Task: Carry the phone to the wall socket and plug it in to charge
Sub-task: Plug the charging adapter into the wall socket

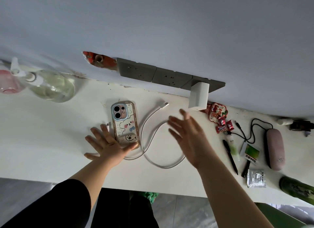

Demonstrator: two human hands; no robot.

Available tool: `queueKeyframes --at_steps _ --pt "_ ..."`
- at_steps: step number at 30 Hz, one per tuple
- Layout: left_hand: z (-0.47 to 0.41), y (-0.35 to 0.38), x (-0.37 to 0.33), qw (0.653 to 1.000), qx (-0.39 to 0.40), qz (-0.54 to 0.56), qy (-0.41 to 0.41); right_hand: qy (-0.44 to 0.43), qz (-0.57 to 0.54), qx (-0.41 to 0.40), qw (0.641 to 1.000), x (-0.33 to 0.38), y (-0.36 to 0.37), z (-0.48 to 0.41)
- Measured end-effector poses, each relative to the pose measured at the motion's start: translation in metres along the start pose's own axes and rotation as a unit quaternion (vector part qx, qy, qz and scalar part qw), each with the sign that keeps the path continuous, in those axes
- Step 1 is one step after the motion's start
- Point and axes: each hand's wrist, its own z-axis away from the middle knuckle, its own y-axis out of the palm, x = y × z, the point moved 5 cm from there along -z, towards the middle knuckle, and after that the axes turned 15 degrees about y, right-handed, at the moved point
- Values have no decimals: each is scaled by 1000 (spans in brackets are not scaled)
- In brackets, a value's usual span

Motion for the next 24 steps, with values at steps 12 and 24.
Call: queueKeyframes --at_steps 12,24 --pt "0 -3 -3 1000 -14 5 -1 -38 437 -328 837 -26 50 -100" --pt "-7 3 8 1000 -25 -4 3 4 101 -147 984 -44 14 -24"
